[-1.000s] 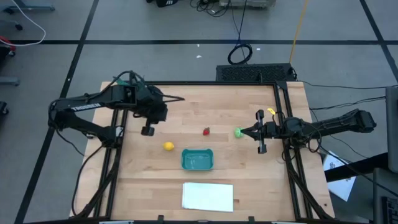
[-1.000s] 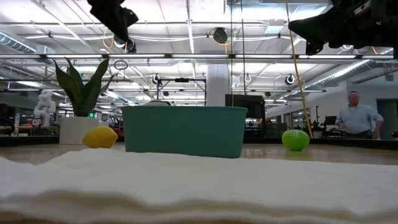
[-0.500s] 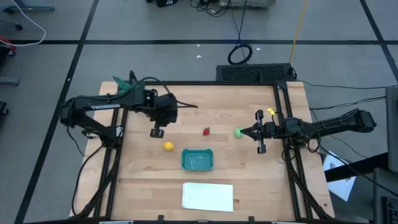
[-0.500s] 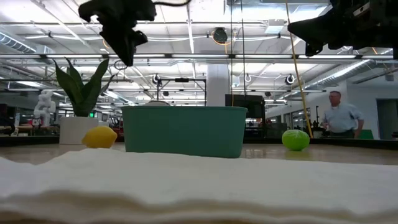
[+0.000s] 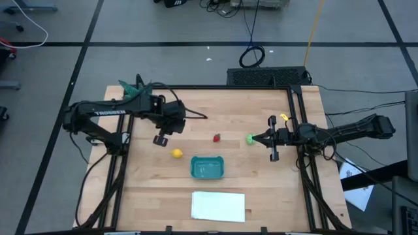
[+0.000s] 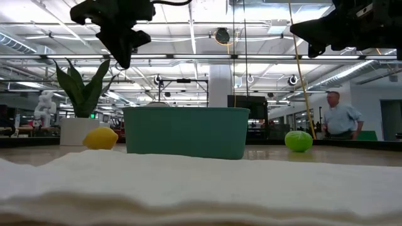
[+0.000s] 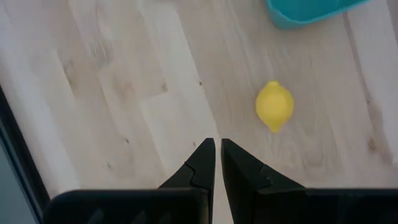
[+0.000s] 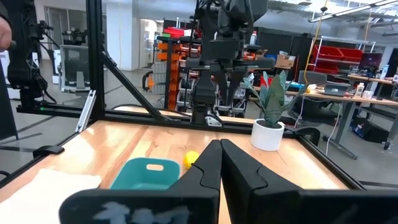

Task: Pick and placing Produce into tupperware
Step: Put the yellow lemon into the blue bin

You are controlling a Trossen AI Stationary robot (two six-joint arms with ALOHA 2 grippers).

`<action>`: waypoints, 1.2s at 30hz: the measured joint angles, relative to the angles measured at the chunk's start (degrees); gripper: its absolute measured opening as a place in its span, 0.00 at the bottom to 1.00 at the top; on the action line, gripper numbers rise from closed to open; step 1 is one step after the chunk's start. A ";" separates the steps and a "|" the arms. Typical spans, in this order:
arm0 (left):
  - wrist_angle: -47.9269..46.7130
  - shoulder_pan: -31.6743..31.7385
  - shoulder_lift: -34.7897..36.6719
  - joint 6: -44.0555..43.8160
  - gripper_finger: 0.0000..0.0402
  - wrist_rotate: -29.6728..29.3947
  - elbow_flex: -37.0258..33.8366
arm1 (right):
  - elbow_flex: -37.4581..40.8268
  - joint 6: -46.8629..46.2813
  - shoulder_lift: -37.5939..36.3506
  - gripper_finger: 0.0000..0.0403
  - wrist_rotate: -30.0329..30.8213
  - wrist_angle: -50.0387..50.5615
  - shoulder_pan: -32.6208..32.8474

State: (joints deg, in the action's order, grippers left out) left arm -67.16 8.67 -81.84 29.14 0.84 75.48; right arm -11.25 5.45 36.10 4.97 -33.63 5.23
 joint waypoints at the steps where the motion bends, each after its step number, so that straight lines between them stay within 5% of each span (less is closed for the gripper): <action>1: 0.00 -0.21 0.02 0.35 0.08 0.00 0.00 | 0.00 -0.02 0.00 0.00 0.00 0.02 0.00; 22: 0.44 -0.29 0.04 -2.66 0.10 2.07 0.00 | 0.00 -0.07 0.00 0.00 -0.01 0.00 0.00; 36: 0.46 -1.88 0.04 -6.66 0.55 6.32 0.00 | 0.00 -0.27 0.00 0.00 -0.02 0.02 0.00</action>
State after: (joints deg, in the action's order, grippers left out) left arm -66.70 6.79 -81.80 22.49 7.16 75.48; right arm -11.25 5.18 36.10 4.95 -33.61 5.23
